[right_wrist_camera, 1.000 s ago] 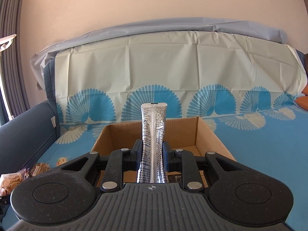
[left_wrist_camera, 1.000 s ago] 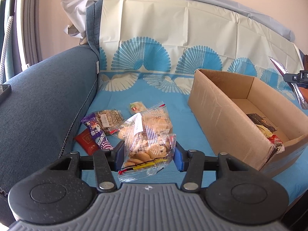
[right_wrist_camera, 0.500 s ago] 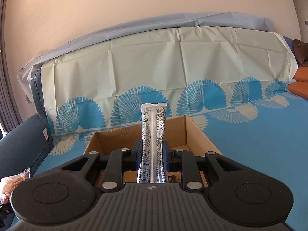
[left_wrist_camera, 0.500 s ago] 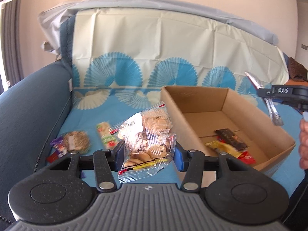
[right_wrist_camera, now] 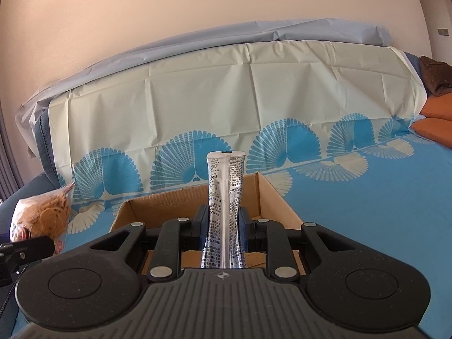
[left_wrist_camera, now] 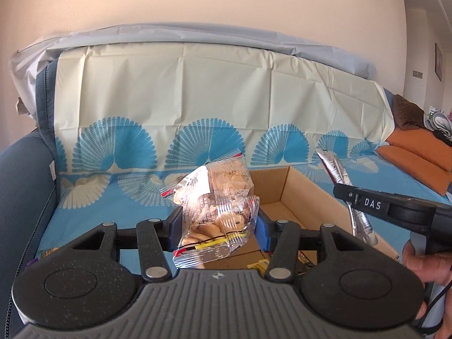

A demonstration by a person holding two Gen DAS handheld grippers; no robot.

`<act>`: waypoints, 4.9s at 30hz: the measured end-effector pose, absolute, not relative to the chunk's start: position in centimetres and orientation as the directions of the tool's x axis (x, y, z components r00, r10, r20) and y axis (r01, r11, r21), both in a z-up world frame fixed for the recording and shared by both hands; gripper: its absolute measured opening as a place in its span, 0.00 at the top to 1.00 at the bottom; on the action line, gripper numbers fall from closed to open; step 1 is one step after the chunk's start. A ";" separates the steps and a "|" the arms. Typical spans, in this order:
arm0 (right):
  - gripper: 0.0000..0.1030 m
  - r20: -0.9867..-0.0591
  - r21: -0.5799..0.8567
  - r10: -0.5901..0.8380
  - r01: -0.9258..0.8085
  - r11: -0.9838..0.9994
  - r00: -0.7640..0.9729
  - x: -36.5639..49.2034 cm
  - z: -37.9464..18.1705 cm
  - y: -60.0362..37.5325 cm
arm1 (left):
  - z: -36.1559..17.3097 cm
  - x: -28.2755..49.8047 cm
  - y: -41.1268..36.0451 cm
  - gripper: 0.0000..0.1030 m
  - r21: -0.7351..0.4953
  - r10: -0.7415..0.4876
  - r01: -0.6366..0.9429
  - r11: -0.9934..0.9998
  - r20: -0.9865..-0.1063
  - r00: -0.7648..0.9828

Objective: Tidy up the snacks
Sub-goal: 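Open both tools to drop the cookie bag and silver bar into the box, then grasp the purple candy bar with the left tool, then grasp the green-labelled peanut bar with the right tool while the left tool holds the purple bar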

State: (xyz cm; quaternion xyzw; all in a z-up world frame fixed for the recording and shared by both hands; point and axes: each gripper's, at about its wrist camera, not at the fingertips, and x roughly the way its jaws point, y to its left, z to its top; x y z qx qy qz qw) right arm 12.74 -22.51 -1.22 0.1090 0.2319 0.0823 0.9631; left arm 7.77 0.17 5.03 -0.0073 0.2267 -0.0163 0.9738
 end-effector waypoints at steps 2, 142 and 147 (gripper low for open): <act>0.78 -0.429 0.250 0.207 -0.105 0.963 0.879 12.8 -1.2 -22.6 | 5.3 8.4 -0.6 0.46 -0.022 -0.050 0.045 0.999 -0.433 0.900; 0.39 -0.689 0.112 0.504 -0.611 0.784 0.520 20.2 -14.5 12.4 | -10.4 7.2 27.4 0.83 -0.209 0.258 -0.478 0.853 -0.628 0.735; 0.63 -0.671 0.106 0.516 -0.621 0.777 0.532 19.4 -14.0 11.8 | -10.2 7.2 27.5 0.83 -0.211 0.253 -0.475 0.855 -0.629 0.735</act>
